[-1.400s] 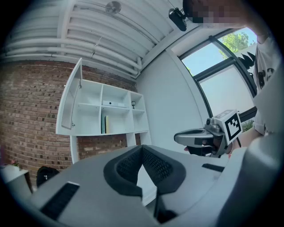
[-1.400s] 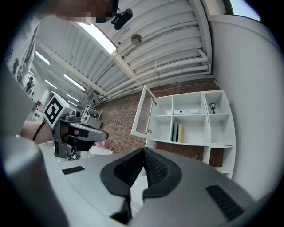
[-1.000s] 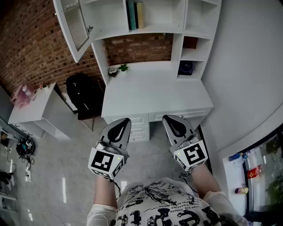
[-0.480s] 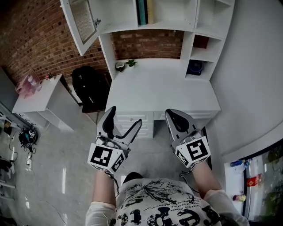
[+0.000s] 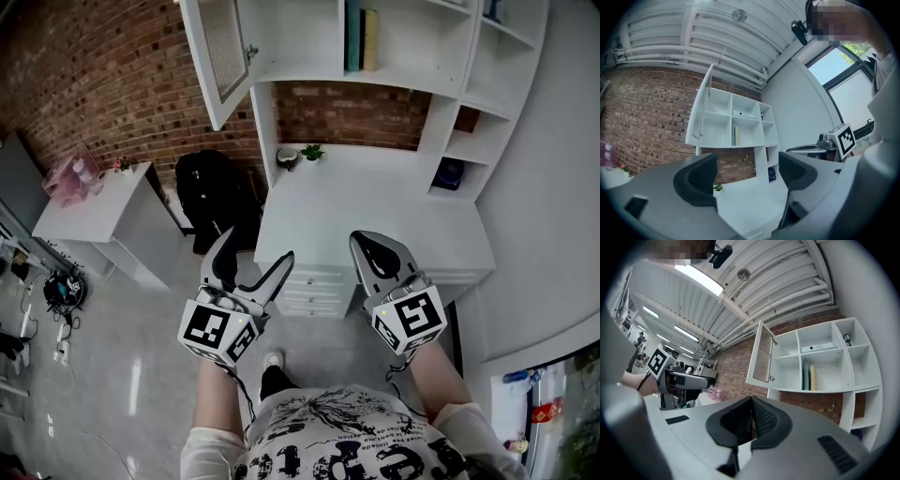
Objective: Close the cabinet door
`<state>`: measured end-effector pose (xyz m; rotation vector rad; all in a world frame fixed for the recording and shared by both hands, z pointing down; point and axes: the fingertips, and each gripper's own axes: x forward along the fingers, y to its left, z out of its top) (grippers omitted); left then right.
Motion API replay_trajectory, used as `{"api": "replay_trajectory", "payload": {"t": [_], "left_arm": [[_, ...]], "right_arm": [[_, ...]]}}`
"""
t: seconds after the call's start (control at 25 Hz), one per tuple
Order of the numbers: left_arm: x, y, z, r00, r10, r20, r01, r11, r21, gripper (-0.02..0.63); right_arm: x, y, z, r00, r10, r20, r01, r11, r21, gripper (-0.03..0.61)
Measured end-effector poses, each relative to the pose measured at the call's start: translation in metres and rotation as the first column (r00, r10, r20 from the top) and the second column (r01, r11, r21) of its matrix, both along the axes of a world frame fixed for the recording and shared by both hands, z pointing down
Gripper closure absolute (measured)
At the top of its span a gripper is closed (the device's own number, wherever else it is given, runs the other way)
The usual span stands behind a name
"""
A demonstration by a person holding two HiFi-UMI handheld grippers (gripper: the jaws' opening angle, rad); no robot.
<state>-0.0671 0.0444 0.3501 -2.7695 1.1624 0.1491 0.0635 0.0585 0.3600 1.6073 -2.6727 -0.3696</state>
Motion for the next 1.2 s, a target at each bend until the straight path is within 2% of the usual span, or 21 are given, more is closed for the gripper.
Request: {"api": "replay_trajectory", "payload": {"t": [0.28, 0.4, 0.52, 0.68, 0.88, 1.04, 1.2], "left_arm": [[-0.093, -0.117, -0.039, 0.996, 0.084, -0.027, -0.083, 0.995, 0.053, 0.219], [-0.133, -0.163, -0.066, 0.987, 0.142, -0.070, -0.136, 0.988, 0.079, 0.219], [-0.160, -0.208, -0.091, 0.980, 0.188, -0.070, -0.179, 0.977, 0.116, 0.219], [-0.172, -0.258, -0.122, 0.964, 0.260, -0.046, -0.249, 0.953, 0.174, 0.221], [-0.173, -0.297, -0.163, 0.937, 0.347, -0.030, -0.331, 0.916, 0.228, 0.221], [-0.172, -0.309, -0.205, 0.905, 0.424, -0.049, -0.395, 0.876, 0.277, 0.221], [-0.177, -0.323, -0.261, 0.860, 0.499, -0.109, -0.441, 0.833, 0.335, 0.221]], "right_arm": [[-0.102, -0.123, -0.027, 1.000, 0.015, 0.025, -0.015, 1.000, 0.011, 0.563], [-0.143, -0.170, -0.044, 1.000, 0.031, 0.006, -0.031, 0.999, 0.035, 0.563], [-0.170, -0.212, -0.057, 0.998, 0.059, 0.004, -0.059, 0.997, 0.055, 0.563], [-0.186, -0.254, -0.075, 0.992, 0.127, 0.016, -0.128, 0.989, 0.081, 0.563], [-0.202, -0.286, -0.099, 0.984, 0.178, -0.007, -0.177, 0.981, 0.083, 0.563], [-0.210, -0.296, -0.112, 0.982, 0.188, -0.030, -0.185, 0.979, 0.082, 0.563], [-0.221, -0.305, -0.130, 0.988, 0.146, -0.054, -0.139, 0.983, 0.120, 0.563]]}}
